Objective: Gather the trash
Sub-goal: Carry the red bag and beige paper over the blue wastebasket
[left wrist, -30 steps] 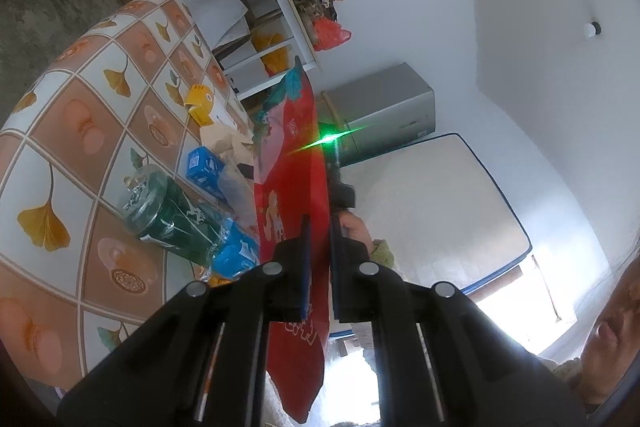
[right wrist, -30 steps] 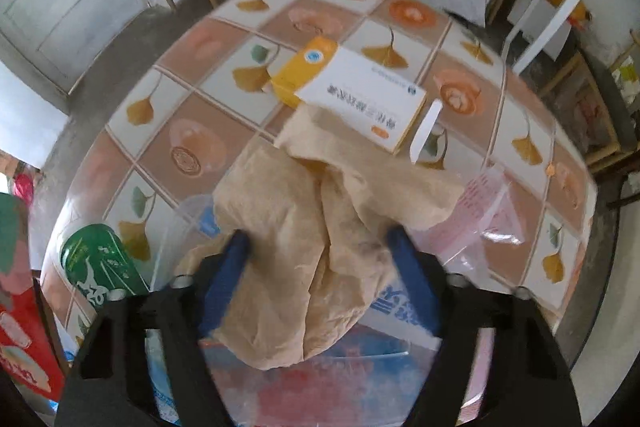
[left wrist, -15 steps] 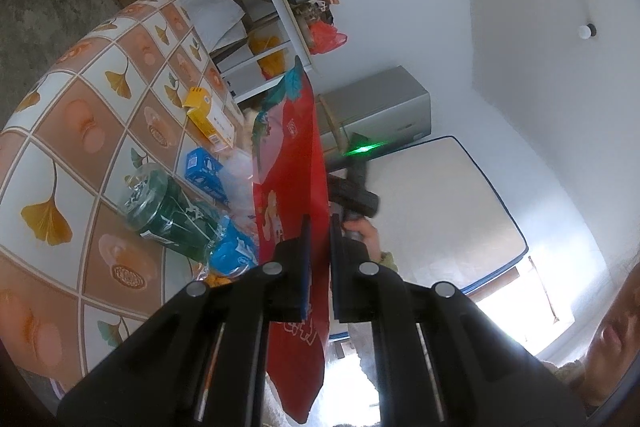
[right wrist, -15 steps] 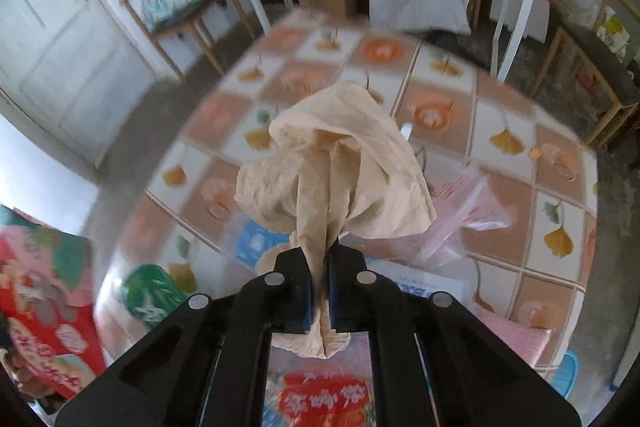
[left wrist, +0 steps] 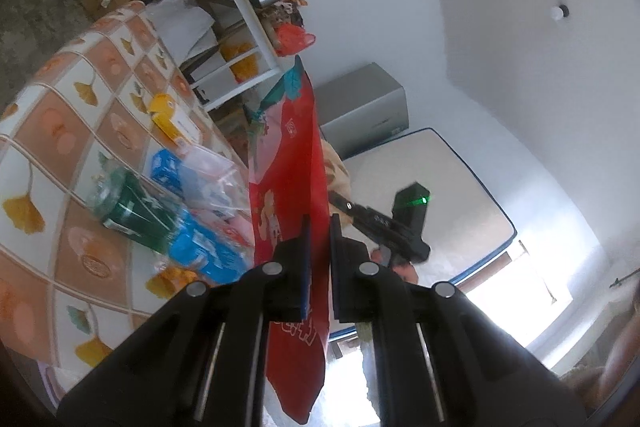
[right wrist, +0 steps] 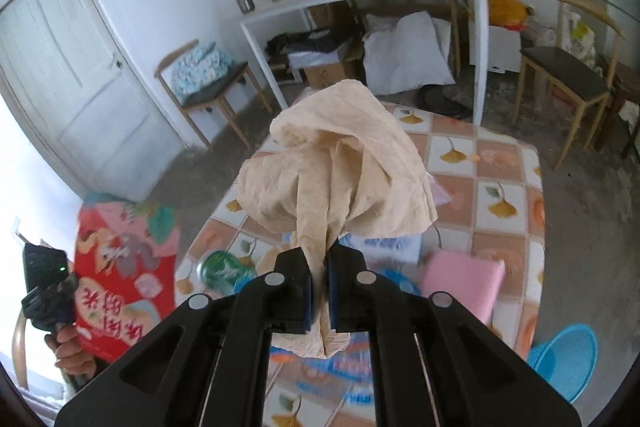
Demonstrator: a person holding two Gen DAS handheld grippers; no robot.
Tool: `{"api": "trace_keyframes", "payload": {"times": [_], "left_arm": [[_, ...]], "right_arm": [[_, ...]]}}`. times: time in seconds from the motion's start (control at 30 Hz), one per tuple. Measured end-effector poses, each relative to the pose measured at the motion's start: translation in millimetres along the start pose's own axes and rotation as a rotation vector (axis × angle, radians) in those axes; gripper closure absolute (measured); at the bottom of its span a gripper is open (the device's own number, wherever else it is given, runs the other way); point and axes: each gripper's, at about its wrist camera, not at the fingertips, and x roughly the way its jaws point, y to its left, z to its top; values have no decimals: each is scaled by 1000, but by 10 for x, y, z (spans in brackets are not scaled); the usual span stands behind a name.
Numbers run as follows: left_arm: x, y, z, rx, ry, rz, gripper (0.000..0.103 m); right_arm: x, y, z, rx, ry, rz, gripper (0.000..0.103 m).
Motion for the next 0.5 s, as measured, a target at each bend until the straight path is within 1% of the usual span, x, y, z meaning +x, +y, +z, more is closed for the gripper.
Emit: {"api": "trace_keyframes", "payload": {"times": [0.13, 0.23, 0.4, 0.5], "left_arm": [[127, -162, -168, 20, 12, -6, 97], [273, -274, -300, 30, 37, -29, 97], [598, -501, -513, 66, 111, -38, 97], [869, -655, -644, 84, 172, -41, 97]], "right_arm": [[-356, -97, -339, 44, -26, -22, 97], [-570, -223, -605, 97, -36, -35, 97], [-858, -461, -997, 173, -58, -60, 97], [-1039, -680, -1277, 234, -80, -68, 97]]}}
